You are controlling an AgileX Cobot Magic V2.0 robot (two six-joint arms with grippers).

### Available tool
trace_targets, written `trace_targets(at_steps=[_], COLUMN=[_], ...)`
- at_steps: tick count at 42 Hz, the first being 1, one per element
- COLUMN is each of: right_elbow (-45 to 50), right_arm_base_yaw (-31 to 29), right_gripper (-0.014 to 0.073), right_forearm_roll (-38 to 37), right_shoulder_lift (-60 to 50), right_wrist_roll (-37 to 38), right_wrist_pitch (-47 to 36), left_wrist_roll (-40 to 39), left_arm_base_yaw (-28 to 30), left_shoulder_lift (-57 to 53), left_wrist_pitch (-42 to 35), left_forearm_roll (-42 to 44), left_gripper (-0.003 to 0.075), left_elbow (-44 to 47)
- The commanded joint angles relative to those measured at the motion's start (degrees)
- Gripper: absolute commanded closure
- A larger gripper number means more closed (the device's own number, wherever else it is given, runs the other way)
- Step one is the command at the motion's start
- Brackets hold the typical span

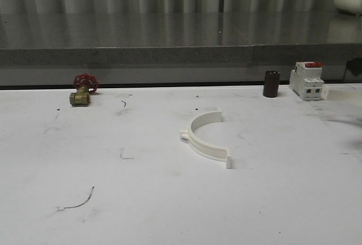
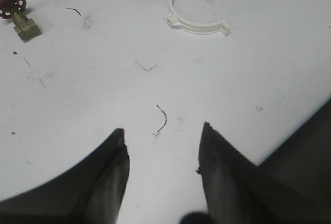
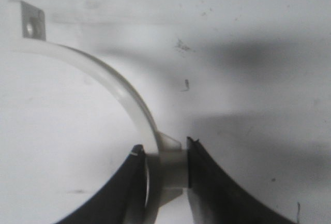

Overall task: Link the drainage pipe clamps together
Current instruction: 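Grasp the clamp half's tab and lift it toward the placed half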

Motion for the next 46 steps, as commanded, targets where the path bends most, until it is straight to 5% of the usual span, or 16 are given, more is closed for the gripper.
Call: trace_targets(at_steps=[1, 19, 32, 46], right_elbow=[-1.8, -1.8, -7.0, -12.1], right_arm_base_yaw=[1.6, 7.1, 17.2, 23.4], right_gripper=[0.0393, 0.0393, 0.0391, 0.0391], right_forearm_roll=[1.3, 0.6, -9.8, -11.5], right_shoulder_lift=[-9.5, -24.7, -17.8, -4.0], right_wrist_roll=[2.0, 5.0, 20.5, 32.0], right_wrist_pitch=[3.6, 16.9, 15.7, 10.2], left_wrist_roll=[0.0, 0.0, 0.0, 0.0], left_arm_base_yaw=[0.0, 0.0, 0.0, 0.0], left_shoulder_lift=[0.0, 0.0, 0.1, 0.1], left_wrist_pitch=[-4.1, -4.1, -4.1, -4.1], left_forearm_roll=[-0.5, -0.5, -0.5, -0.5], left_gripper=[0.0407, 0.0407, 0.0407, 0.0407], left_elbow=[-1.4, -1.4, -1.4, -1.4])
